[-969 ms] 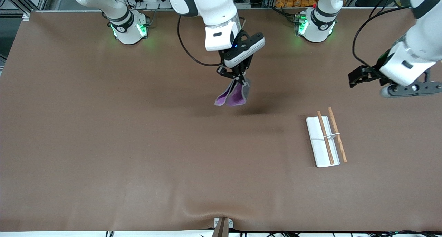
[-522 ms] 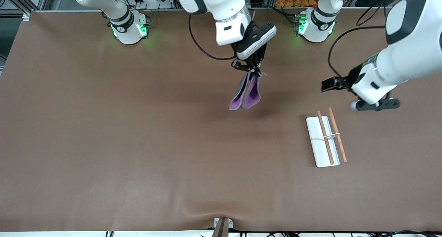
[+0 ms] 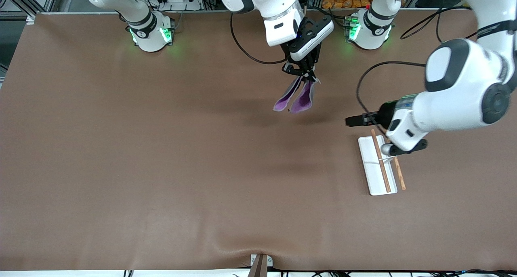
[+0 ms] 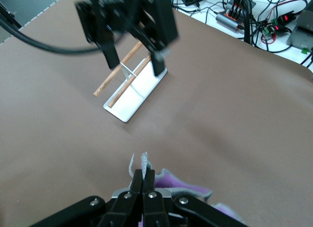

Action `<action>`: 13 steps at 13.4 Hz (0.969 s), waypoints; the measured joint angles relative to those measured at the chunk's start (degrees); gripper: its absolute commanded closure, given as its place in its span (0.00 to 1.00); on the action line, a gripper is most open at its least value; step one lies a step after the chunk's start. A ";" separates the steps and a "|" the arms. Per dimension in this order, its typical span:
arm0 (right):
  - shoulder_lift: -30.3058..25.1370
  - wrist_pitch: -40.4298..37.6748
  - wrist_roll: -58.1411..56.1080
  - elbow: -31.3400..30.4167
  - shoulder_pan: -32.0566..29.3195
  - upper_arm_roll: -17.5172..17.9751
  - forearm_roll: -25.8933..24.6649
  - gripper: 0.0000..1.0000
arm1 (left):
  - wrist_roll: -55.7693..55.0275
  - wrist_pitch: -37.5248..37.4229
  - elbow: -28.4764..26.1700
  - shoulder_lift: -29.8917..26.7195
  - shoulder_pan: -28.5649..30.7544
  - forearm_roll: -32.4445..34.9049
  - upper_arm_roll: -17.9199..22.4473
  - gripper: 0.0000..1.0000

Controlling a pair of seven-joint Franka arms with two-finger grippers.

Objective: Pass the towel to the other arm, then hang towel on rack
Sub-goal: 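Hold the towel up while the left gripper reaches toward it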

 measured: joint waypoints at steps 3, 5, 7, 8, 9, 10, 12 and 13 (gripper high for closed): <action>0.28 0.57 0.01 0.00 0.55 0.00 0.02 1.00 | -7.57 0.28 0.06 1.79 -3.76 -0.32 -0.17 0.00; 0.36 0.58 0.01 0.00 0.66 0.00 0.02 1.00 | -11.17 0.49 0.09 2.24 -5.59 -0.32 -0.20 0.00; 0.47 0.58 0.02 0.00 0.66 -0.01 0.02 1.00 | -13.48 0.41 0.17 2.25 -5.74 -0.32 -0.17 0.00; 0.49 0.58 0.03 0.00 0.66 -0.02 0.02 1.00 | -14.59 0.15 0.23 2.25 -5.63 -0.44 -0.15 0.00; 0.49 0.57 0.04 0.00 0.66 -0.05 0.03 1.00 | -15.58 -0.43 0.28 2.25 -5.58 -1.00 -0.15 0.00; 0.50 0.57 0.04 0.00 0.66 -0.10 0.03 1.00 | -16.79 -1.29 0.33 2.25 -5.58 -2.05 -0.16 0.00; 0.53 0.57 0.06 0.00 0.65 -0.23 0.03 1.00 | -18.64 -3.32 0.54 2.24 -5.62 -3.55 -0.26 0.07; 0.54 0.57 0.07 0.00 0.65 -0.33 0.03 1.00 | -19.27 -4.42 0.72 2.24 -5.63 -4.21 -0.32 0.12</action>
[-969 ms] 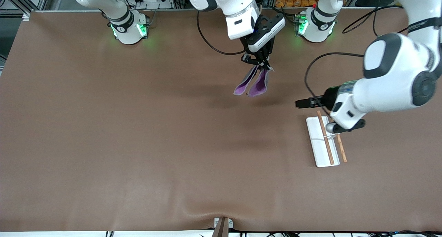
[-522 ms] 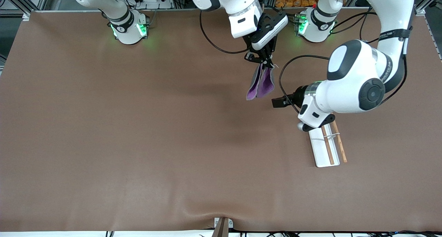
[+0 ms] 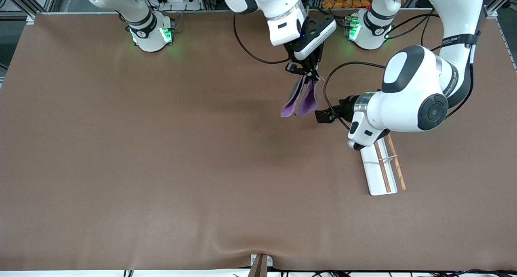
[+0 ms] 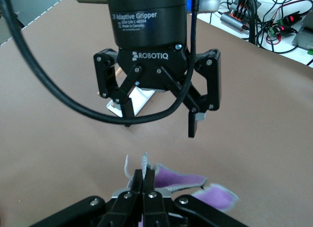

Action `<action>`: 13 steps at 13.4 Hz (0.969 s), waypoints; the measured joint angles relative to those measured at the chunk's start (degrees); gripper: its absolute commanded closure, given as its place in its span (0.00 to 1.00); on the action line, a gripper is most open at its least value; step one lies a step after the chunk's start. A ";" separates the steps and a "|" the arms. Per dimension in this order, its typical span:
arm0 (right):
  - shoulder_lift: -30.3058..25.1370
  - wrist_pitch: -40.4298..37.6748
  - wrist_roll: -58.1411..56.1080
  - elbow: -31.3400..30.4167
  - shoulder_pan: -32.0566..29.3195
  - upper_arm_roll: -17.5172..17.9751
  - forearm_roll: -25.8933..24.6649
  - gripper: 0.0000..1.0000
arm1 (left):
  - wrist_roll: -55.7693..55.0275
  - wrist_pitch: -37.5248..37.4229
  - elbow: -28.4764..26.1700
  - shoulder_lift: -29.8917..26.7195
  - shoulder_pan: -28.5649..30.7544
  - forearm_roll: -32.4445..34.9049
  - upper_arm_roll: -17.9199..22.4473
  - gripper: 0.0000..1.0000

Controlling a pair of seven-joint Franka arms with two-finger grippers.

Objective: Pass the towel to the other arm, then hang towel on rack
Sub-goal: 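Hold the towel up while the left gripper reaches toward it, then grasp the towel with the left gripper while the right gripper releases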

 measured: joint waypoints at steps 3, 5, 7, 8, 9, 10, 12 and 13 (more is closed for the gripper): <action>0.01 0.00 0.00 0.00 0.00 -0.23 0.00 1.00 | -1.30 -3.37 0.22 0.00 0.00 -0.47 -0.84 0.26; 0.01 0.00 0.01 0.00 0.00 -0.28 0.00 1.00 | -1.47 -4.87 0.27 0.00 0.00 -1.12 -1.14 0.29; 0.01 0.00 0.01 0.00 0.00 -0.31 0.00 1.00 | -1.49 -5.66 0.28 0.00 0.16 -3.44 -1.13 0.29; 0.01 0.00 0.01 0.00 0.00 -0.32 0.00 1.00 | -1.49 -5.99 0.29 0.00 0.28 -4.15 -1.12 0.29; 0.01 0.00 0.01 0.00 0.00 -0.35 0.00 1.00 | -1.49 -6.30 0.29 0.00 0.40 -4.44 -1.12 0.29; 0.01 0.00 0.01 0.00 0.00 -0.36 0.00 1.00 | -1.49 -6.51 0.29 0.00 0.46 -4.50 -1.11 0.32; 0.01 0.00 0.01 0.00 0.00 -0.38 0.00 1.00 | -1.49 -6.81 0.29 0.00 0.29 -4.62 -1.17 0.38; 0.01 0.00 0.01 0.00 0.00 -0.40 0.00 1.00 | -1.49 -6.97 0.29 0.00 0.25 -4.88 -1.23 0.40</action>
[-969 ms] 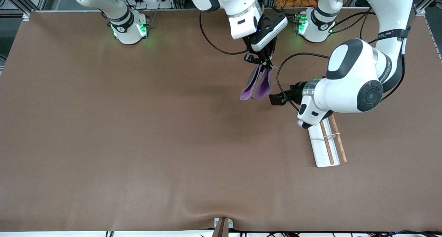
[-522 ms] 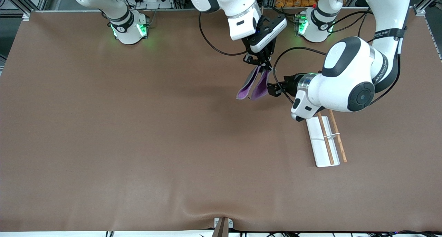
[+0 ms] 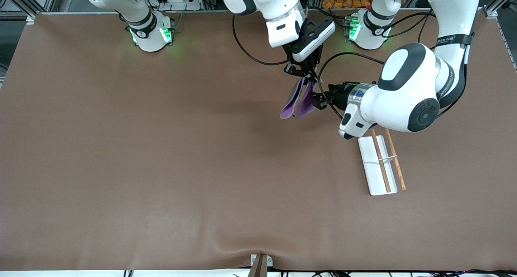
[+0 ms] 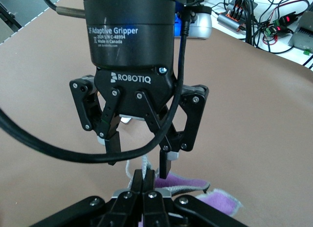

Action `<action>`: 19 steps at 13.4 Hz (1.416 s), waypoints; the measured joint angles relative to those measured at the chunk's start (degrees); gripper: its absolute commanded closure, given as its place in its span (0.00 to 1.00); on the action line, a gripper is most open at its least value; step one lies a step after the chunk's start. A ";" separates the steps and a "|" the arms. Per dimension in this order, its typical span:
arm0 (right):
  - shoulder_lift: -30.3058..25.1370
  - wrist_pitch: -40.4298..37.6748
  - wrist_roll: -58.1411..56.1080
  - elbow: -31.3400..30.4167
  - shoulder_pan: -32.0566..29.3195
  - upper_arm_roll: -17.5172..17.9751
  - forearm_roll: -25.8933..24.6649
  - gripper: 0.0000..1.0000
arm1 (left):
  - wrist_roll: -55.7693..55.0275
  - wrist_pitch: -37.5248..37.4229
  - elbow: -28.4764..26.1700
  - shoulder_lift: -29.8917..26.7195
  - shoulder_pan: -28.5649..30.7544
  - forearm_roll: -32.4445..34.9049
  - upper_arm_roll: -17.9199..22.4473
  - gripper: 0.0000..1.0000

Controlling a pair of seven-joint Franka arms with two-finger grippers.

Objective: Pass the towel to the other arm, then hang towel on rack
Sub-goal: 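Grasp the towel with the left gripper while the right gripper releases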

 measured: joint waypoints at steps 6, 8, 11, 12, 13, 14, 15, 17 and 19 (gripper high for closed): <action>0.00 0.00 0.00 0.00 0.00 -0.02 0.00 1.00 | 0.00 -1.59 -0.01 0.00 0.45 -2.83 0.04 0.54; 0.00 0.00 0.00 0.00 0.00 -0.10 0.00 1.00 | 0.00 -1.62 -0.04 0.00 0.47 -2.95 0.04 0.58; 0.00 0.00 0.00 0.00 -0.01 -0.22 0.00 1.00 | 0.00 -1.66 -0.10 0.06 0.49 -4.77 0.05 0.60; 0.00 0.00 0.00 0.00 -0.03 -0.26 0.00 1.00 | 0.00 -1.67 -0.11 0.10 0.49 -5.07 0.05 0.61; 0.00 0.00 0.00 0.00 -0.07 -0.31 0.00 1.00 | 0.00 -1.68 -0.13 0.15 0.47 -5.19 0.04 0.63; 0.00 0.00 0.00 0.00 -0.13 -0.33 0.00 1.00 | 0.00 -1.70 -0.14 0.20 0.41 -5.23 0.02 0.68; 0.00 0.00 0.00 0.00 -0.16 -0.35 0.00 1.00 | 0.00 -1.71 -0.16 0.24 0.33 -5.24 -0.01 0.74; 0.00 0.00 0.00 0.00 -0.18 -0.40 0.00 1.00 | 0.00 -1.72 -0.18 0.40 0.26 -5.25 -0.01 0.95; 0.00 0.00 0.00 0.00 -0.20 -0.43 0.00 1.00 | 0.00 -1.72 -0.19 0.70 0.30 -5.25 -0.01 1.00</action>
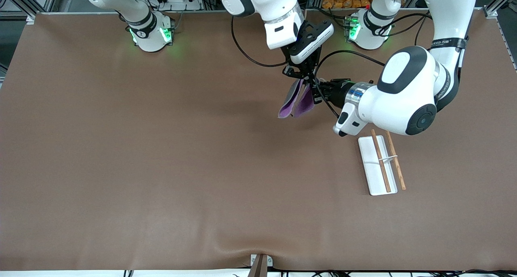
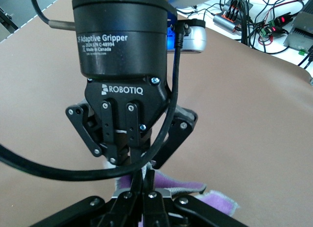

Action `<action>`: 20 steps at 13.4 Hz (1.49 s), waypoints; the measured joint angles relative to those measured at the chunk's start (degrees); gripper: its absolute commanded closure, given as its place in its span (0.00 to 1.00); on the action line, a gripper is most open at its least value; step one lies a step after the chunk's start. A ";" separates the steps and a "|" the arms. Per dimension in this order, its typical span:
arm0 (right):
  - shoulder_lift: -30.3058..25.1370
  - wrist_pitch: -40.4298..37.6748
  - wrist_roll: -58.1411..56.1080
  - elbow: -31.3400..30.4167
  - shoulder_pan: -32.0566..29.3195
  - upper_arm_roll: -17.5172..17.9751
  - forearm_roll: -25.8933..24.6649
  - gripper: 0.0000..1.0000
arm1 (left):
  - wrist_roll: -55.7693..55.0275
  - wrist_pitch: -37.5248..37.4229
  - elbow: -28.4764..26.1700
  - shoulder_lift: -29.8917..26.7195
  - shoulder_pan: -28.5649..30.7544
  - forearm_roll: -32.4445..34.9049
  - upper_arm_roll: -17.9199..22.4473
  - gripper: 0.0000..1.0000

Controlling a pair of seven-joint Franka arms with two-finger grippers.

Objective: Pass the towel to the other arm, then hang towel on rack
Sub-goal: 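Grasp the towel with the left gripper while the right gripper releases, then carry the towel with the left gripper over the wooden dowel rack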

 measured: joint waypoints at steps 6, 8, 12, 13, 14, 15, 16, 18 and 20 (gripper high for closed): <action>0.00 0.00 0.00 0.00 -0.02 -0.04 0.00 0.81 | 0.00 0.00 0.28 0.14 0.41 -0.01 0.08 1.00; 0.00 0.01 0.00 0.00 -0.02 -0.05 -0.06 0.00 | 0.05 0.00 0.65 0.14 0.67 -0.01 0.37 1.00; 0.00 0.05 0.00 0.04 -0.05 -0.13 -0.07 0.00 | 1.36 0.00 1.10 0.13 2.94 -0.01 0.60 1.00; -0.02 0.05 0.00 0.11 -0.25 -0.28 -0.07 0.00 | 1.96 0.00 1.27 0.14 3.75 -0.01 0.61 1.00; -0.04 0.05 0.00 0.31 -0.67 -0.45 -0.07 0.00 | 2.30 0.00 1.63 0.13 4.38 -0.01 0.63 1.00; -0.07 0.04 -0.01 0.54 -1.23 -0.53 -0.06 0.00 | 2.35 0.00 2.06 0.13 4.72 -0.01 0.63 1.00; -0.10 0.01 -0.02 0.67 -1.78 -0.54 -0.06 0.00 | 2.35 0.00 2.38 0.11 4.86 -0.01 0.62 1.00; -0.16 -0.53 -0.01 0.77 -3.36 -0.67 -0.07 0.00 | 3.05 0.00 3.10 0.10 5.28 1.07 0.70 1.00; -0.39 -2.58 -0.01 0.87 -6.46 -0.86 -0.07 0.00 | 7.25 0.07 3.95 0.10 6.32 4.13 0.90 1.00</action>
